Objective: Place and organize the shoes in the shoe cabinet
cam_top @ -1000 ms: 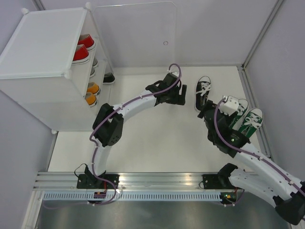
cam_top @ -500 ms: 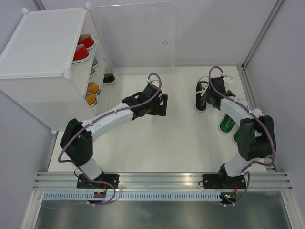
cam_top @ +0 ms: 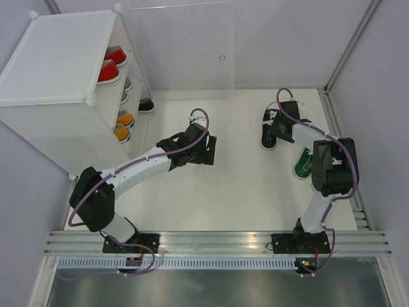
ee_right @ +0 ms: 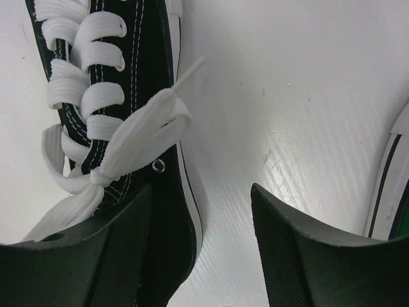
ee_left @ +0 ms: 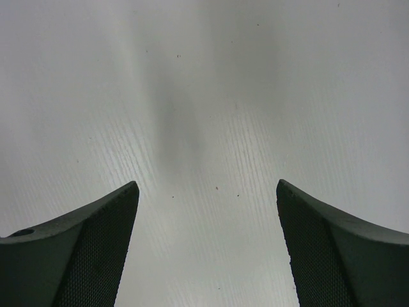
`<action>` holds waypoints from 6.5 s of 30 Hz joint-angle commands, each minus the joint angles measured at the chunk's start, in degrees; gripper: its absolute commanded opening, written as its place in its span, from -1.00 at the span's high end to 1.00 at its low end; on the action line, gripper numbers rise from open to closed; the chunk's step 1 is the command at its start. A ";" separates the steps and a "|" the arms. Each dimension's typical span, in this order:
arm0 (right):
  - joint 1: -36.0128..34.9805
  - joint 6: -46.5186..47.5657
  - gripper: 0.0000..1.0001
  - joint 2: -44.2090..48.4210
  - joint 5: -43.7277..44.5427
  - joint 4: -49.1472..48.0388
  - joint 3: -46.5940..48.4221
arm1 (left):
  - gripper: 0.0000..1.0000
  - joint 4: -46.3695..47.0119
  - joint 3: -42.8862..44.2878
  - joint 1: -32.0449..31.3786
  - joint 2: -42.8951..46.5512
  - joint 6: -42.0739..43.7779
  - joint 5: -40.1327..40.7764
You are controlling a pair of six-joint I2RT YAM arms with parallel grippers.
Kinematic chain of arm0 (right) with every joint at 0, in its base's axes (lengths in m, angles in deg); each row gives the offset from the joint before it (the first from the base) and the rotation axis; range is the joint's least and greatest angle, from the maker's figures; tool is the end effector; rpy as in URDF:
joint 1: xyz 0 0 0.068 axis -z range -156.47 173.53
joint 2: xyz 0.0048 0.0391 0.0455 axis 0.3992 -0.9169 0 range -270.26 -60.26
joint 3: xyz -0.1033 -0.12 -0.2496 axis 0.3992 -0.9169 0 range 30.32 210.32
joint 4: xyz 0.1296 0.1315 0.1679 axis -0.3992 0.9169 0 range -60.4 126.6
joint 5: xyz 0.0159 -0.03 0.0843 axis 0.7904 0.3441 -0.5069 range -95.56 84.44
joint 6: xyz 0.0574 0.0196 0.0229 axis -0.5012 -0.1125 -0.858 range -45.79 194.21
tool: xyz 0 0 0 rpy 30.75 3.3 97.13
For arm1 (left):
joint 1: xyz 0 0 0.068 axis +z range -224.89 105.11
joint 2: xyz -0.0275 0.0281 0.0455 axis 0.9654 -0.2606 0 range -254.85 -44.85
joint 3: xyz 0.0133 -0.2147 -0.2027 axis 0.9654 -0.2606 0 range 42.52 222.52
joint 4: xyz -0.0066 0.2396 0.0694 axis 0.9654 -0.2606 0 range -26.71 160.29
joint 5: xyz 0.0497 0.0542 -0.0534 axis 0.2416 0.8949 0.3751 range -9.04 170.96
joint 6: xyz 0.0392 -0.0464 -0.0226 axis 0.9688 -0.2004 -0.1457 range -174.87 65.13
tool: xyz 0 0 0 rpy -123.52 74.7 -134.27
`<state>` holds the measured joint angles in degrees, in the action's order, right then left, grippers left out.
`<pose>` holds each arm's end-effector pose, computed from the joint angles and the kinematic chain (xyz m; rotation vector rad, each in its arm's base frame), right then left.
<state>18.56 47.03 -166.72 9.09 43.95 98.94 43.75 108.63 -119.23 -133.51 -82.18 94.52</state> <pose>0.3967 0.0217 0.1969 0.5754 2.3733 -0.0700 0.2453 -0.2230 0.2741 0.2517 2.4038 -0.2943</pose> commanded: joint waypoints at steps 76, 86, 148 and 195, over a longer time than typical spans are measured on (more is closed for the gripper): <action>-27.55 4.08 -0.96 32.75 15.49 16.16 -1.69 | -0.86 2.38 4.10 6.19 0.26 14.56 -9.61; -27.63 -1.03 -0.96 56.26 6.26 7.01 -21.77 | -0.72 2.38 14.31 6.19 -13.54 20.54 -7.24; -31.85 0.55 -0.96 56.53 11.80 -2.22 -33.38 | 0.95 -3.33 37.42 31.67 -31.74 39.52 -9.96; -32.38 0.90 -0.96 55.39 9.78 -3.89 -33.99 | -0.99 -4.22 32.70 26.60 -21.20 9.49 18.67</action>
<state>-13.51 47.45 -112.18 19.52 42.44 65.28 37.52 144.28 -90.38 -158.67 -61.46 104.88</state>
